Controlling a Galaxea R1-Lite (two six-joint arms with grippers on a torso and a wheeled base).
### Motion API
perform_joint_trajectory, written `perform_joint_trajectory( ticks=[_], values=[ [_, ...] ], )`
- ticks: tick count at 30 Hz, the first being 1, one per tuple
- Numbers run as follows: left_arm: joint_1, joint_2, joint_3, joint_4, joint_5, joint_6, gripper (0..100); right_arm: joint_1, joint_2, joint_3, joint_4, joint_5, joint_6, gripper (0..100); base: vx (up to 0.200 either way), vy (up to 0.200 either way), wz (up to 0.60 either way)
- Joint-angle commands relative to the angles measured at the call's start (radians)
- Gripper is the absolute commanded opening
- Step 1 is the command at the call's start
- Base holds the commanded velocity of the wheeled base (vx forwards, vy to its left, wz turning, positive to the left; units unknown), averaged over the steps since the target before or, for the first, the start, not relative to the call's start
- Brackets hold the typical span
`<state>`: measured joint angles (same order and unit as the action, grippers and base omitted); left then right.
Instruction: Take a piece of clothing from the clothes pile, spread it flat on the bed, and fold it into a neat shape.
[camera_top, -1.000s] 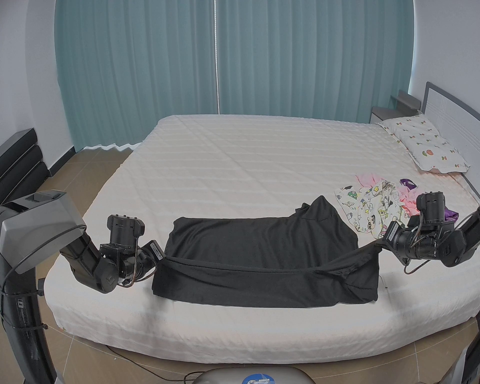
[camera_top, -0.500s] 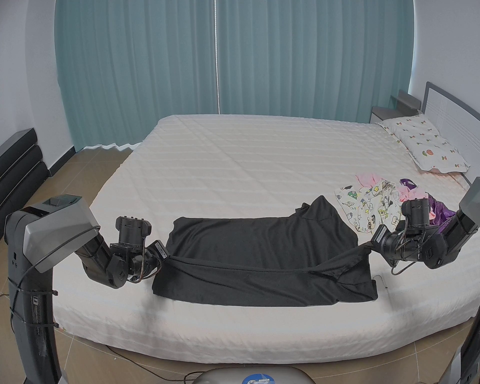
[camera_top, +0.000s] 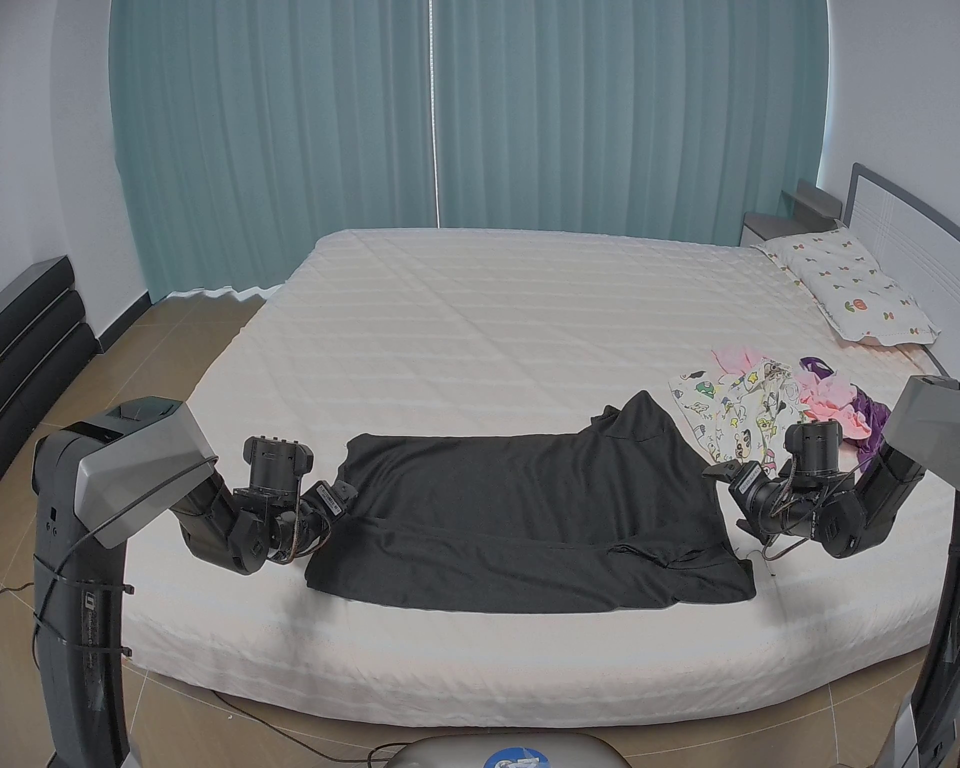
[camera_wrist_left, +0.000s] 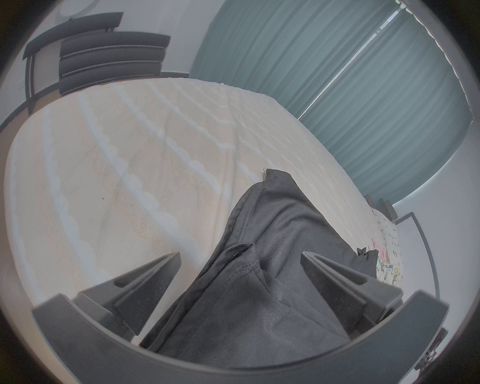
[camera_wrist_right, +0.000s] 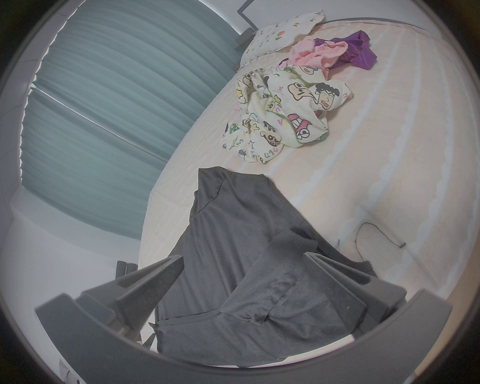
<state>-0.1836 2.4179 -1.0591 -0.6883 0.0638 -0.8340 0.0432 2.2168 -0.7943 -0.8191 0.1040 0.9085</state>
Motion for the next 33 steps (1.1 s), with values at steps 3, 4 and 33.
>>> perform_joint_trajectory(
  ticks=[3,4,33],
  values=[
    [0.016,-0.155,0.159,-0.008,-0.09,-0.031,100,0.017,-0.052,0.056,0.018,-0.046,0.072,100,0.0,0.0,0.0],
    [0.024,-0.189,0.199,-0.008,-0.116,-0.036,100,0.034,-0.054,0.075,0.026,-0.044,0.087,100,0.0,0.0,0.0],
    [0.026,-0.21,0.378,-0.154,-0.225,-0.177,100,0.129,0.119,0.021,-0.028,-0.13,0.161,100,0.0,0.0,0.0]
  ],
)
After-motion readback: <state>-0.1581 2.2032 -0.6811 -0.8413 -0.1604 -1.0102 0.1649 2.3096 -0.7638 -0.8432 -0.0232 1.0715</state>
